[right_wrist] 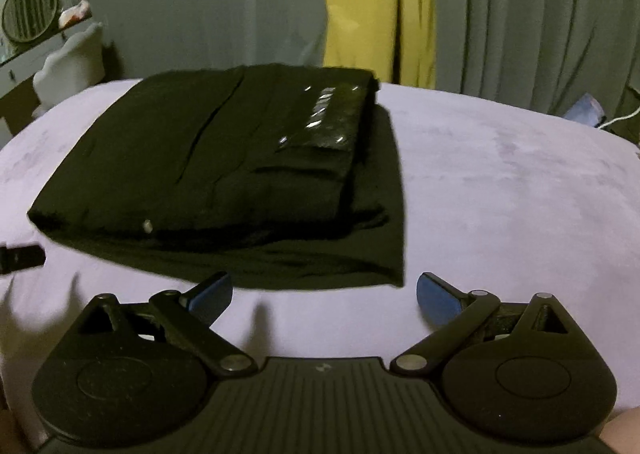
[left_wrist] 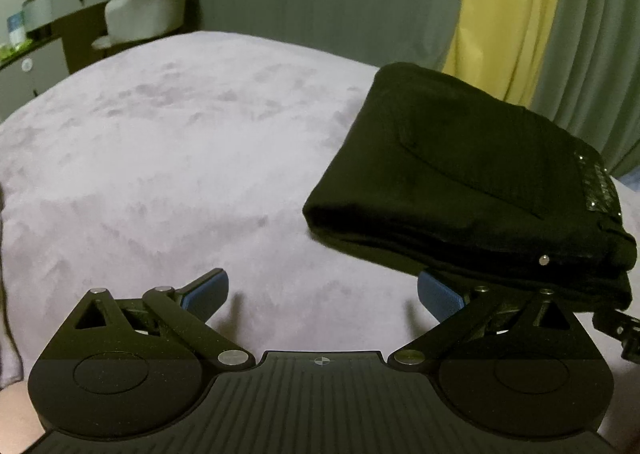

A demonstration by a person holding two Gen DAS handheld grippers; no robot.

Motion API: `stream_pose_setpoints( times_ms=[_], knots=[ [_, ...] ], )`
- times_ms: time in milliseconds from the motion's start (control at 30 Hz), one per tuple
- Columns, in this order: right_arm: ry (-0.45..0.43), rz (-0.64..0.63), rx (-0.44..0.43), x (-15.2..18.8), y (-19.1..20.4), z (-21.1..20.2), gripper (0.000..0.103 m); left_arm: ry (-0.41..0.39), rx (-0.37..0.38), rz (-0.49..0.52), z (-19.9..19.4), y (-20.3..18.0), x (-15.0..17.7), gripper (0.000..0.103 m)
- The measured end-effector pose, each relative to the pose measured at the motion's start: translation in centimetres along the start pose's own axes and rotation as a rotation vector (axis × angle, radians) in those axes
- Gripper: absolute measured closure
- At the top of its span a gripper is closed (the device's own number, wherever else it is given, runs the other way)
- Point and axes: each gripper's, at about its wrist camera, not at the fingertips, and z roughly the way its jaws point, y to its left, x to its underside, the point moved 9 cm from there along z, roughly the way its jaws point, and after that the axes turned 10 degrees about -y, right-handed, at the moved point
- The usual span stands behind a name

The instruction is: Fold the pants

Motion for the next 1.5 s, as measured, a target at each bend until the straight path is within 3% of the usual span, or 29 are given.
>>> stream_pose_setpoints(
  times_ms=[467,1500],
  knots=[
    [0.021,0.021,0.006,0.2,-0.4,0.2,0.004,-0.006,0.024,0.173,0.5,-2.8,1.0,0.000],
    [0.031,0.036,0.004,0.5,-0.5,0.3,0.004,0.020,0.030,0.147,0.8,-3.2,1.2,0.000]
  ],
)
